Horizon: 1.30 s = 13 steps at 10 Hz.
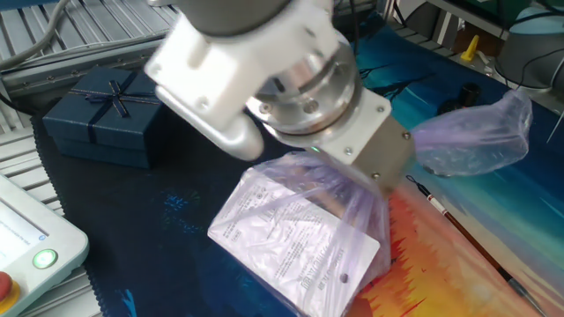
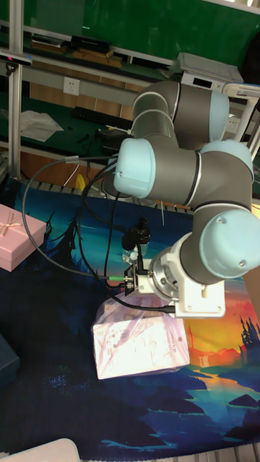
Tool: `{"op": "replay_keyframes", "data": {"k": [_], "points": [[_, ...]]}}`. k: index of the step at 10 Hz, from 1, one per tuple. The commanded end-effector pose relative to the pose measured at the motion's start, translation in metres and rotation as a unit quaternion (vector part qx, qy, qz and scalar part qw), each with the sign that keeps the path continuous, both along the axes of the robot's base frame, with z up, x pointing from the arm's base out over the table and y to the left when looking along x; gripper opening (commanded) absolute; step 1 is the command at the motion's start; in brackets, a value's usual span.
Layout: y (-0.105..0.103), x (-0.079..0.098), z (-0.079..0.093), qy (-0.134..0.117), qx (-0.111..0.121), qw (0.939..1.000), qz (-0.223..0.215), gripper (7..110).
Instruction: Pick up a bag of things
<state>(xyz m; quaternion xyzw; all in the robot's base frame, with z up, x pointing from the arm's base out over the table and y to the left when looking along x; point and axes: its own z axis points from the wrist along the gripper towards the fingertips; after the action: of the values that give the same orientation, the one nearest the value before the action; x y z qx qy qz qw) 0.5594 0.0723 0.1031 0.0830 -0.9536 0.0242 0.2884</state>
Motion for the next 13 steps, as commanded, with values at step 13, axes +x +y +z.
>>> {"op": "replay_keyframes", "data": {"k": [13], "points": [[-0.014,-0.025,-0.036,0.005,-0.024,0.9996,0.011,44]]}}
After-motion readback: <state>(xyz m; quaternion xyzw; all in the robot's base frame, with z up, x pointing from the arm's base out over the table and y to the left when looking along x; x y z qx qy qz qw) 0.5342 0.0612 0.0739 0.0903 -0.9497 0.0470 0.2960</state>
